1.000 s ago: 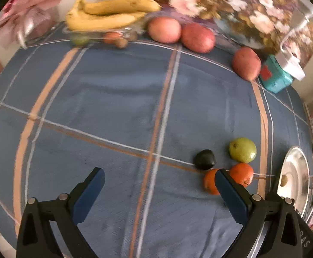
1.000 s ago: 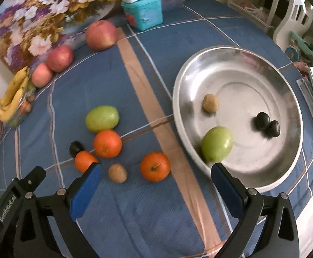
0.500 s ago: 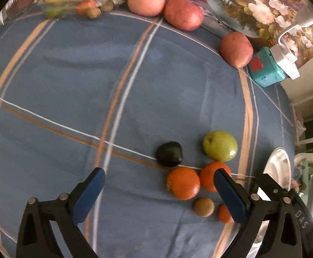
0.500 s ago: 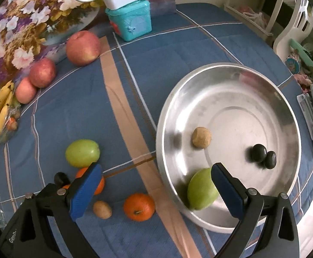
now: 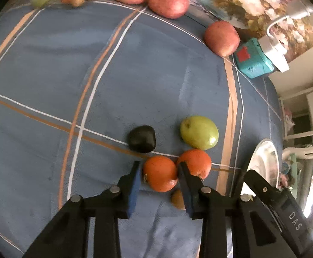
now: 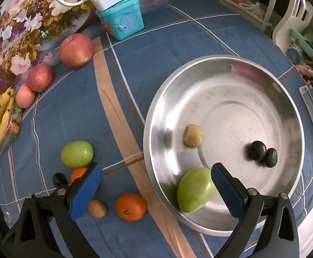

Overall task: Organize fruits
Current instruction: 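Grasp an orange with the left tool and lift it, then grasp the small orange with the right tool while the left tool holds its orange, then carry both oranges over the steel plate and open both tools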

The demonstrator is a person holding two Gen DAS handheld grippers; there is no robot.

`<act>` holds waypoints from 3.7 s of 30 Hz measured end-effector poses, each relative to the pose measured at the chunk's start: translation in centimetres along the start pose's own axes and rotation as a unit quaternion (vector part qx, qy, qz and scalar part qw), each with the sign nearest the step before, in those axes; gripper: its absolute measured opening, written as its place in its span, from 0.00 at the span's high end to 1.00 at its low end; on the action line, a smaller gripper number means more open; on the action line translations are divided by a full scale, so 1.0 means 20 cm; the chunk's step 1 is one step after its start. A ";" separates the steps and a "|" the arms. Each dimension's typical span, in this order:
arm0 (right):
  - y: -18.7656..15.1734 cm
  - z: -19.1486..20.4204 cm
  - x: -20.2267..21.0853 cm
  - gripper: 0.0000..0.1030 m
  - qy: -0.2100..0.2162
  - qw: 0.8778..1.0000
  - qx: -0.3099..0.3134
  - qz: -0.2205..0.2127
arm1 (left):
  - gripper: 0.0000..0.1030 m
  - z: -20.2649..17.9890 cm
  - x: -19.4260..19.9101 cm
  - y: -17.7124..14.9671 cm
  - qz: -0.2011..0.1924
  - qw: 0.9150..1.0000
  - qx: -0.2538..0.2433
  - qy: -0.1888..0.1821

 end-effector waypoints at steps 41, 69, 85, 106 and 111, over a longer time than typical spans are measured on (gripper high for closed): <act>-0.36 0.05 -0.02 0.02 0.019 0.997 -0.044 0.064 | 0.66 0.20 0.28 -0.03 -0.047 0.997 0.060 0.019; -0.27 0.18 -0.20 0.00 -0.084 0.993 -0.078 0.041 | 0.66 0.29 0.26 -0.04 -0.043 0.995 0.075 0.052; -0.27 0.15 -0.09 0.64 -0.026 0.996 -0.078 0.026 | 0.66 0.29 0.26 -0.03 -0.041 0.996 0.072 0.044; -0.11 0.16 0.31 0.64 -0.006 0.996 -0.023 -0.087 | 0.66 0.13 0.29 0.01 -0.059 0.997 0.042 0.018; -0.09 0.10 0.29 0.64 -0.014 0.996 -0.021 -0.090 | 0.66 0.05 0.24 0.00 -0.052 0.998 0.030 0.013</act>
Point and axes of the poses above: each gripper's, at about its wrist camera, not at the fingertips, and x roughly against the way its jaws point, z to its left, y to its top, the point moved 8 cm from there along -x, roughly the way its jaws point, and after that the axes turned 10 degrees about -y, right-handed, at the moved point
